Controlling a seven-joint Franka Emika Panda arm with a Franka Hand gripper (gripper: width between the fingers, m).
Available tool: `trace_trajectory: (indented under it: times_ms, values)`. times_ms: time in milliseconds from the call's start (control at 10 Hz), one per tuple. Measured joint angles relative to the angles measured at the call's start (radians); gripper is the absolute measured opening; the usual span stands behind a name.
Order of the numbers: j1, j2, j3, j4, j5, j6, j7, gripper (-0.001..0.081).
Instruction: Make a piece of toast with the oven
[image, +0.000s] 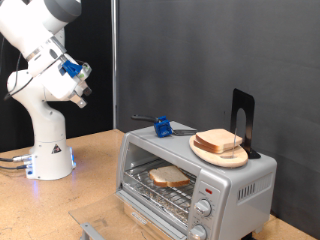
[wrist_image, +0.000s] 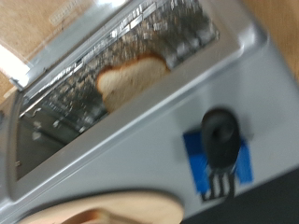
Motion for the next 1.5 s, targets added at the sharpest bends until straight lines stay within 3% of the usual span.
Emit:
trace_trajectory:
  times_ms: [200,400,500,600,800,900,1200,1400,1500]
  values:
    - [-0.051,0.0,-0.011,-0.015,0.02,0.002,0.2,0.0808]
    - [-0.121,0.02,0.003,-0.021,-0.031,0.002,0.385,0.0808]
    - [-0.118,0.019,0.003,-0.02,-0.031,-0.008,0.349,0.0808]
    - [-0.119,0.026,-0.003,-0.01,-0.059,-0.083,0.377,0.0808]
    - [-0.138,0.099,-0.014,0.036,-0.096,-0.204,0.534,0.0808]
    - [-0.15,0.157,-0.015,0.054,-0.096,-0.195,0.587,0.0808]
    - [-0.171,0.303,-0.015,0.098,-0.08,-0.028,0.627,0.0808]
    - [-0.18,0.371,-0.02,0.13,-0.082,0.03,0.596,0.0808]
    - [-0.18,0.37,-0.02,0.13,-0.082,0.026,0.597,0.0808]
